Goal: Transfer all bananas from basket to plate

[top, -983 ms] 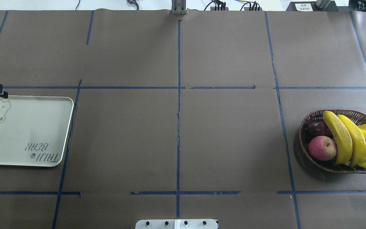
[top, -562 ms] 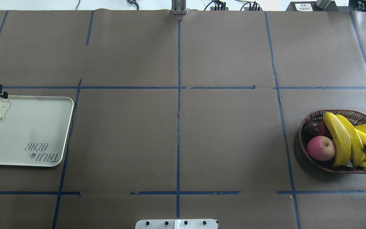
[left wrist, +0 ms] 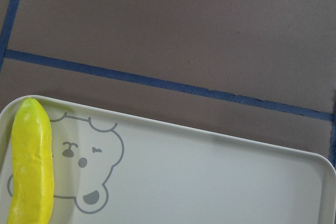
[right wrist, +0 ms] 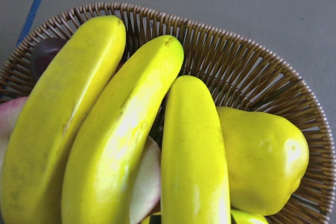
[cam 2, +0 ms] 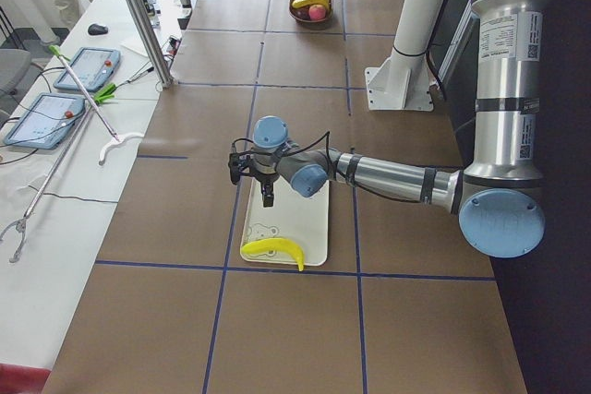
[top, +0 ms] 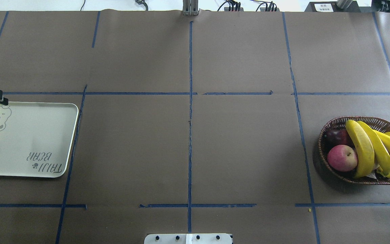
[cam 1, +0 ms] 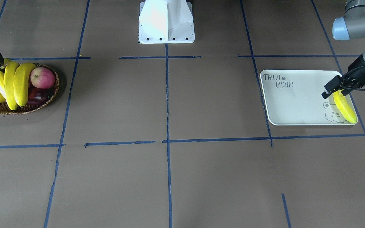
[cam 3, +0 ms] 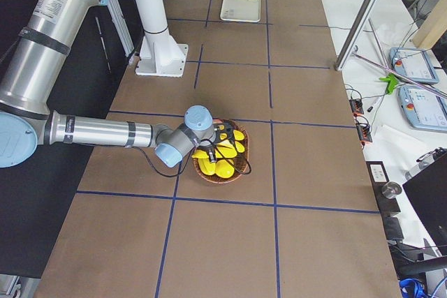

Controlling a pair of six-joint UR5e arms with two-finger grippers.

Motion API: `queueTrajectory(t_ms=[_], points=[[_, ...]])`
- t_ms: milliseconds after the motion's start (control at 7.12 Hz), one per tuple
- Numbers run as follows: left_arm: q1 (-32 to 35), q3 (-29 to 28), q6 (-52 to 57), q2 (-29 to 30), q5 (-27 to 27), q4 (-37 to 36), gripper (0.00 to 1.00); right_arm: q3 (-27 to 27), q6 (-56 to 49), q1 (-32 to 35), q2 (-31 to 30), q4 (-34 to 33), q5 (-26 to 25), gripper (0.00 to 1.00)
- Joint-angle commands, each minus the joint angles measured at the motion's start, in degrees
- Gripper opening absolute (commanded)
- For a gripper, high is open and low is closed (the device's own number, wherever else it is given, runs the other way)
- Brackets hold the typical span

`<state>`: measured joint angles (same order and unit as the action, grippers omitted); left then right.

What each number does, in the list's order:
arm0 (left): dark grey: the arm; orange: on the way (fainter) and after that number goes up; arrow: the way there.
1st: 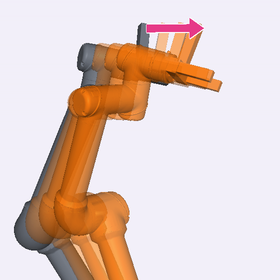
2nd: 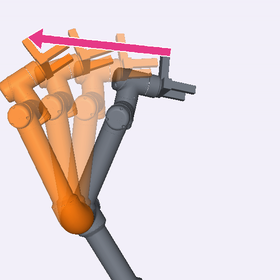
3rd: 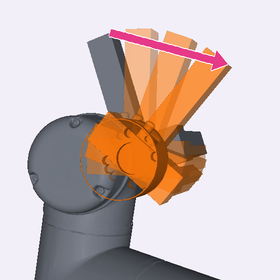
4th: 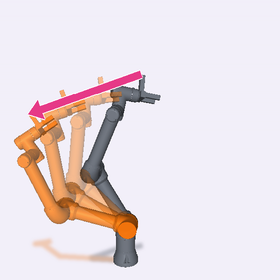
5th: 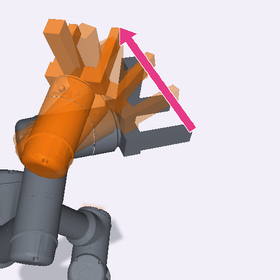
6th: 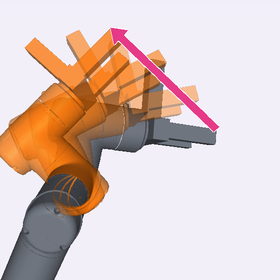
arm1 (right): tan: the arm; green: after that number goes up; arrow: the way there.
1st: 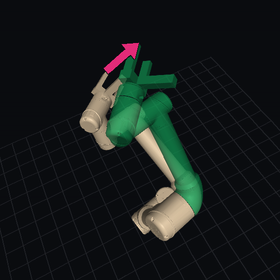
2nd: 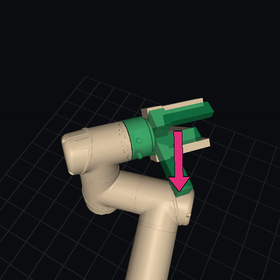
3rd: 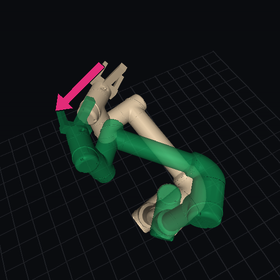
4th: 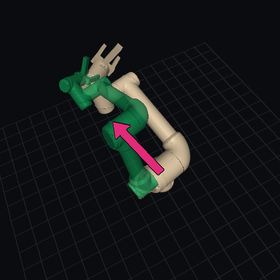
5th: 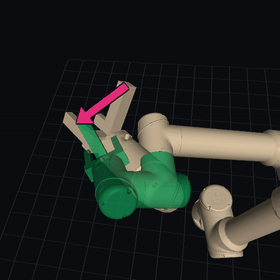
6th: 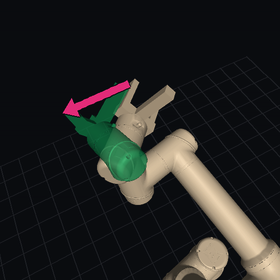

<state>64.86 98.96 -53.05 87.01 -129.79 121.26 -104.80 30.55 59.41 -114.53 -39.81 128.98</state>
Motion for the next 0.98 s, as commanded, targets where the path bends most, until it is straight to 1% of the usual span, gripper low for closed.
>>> queueTrajectory(t_ms=[0,140,281,421,562,702,842], points=[[0.00,0.00,-0.03,-0.17,-0.11,0.20,1.00,-1.63,-0.14,4.99,-0.34,-0.09,0.39,0.03],[0.00,0.17,-0.03,-0.35,-0.20,0.29,1.00,-1.63,-0.14,7.10,-0.34,-0.35,0.39,0.03],[0.00,0.61,0.05,-0.35,-0.20,0.46,1.00,-2.33,0.82,8.08,0.96,-0.70,1.70,0.04],[0.00,1.22,-0.03,-0.35,-0.29,2.64,1.00,-2.34,3.26,8.00,3.93,-0.71,4.93,0.04],[0.00,1.58,-0.03,-0.35,-0.37,6.05,1.00,-2.34,7.55,8.00,8.57,-0.80,9.57,0.04],[-0.87,2.19,-1.16,0.35,-0.72,8.70,1.00,-1.99,11.07,7.04,13.58,-0.88,12.23,0.05],[-3.75,3.24,-8.57,3.05,-1.77,9.68,1.00,-2.25,15.29,4.95,17.89,-0.88,12.87,0.05]])
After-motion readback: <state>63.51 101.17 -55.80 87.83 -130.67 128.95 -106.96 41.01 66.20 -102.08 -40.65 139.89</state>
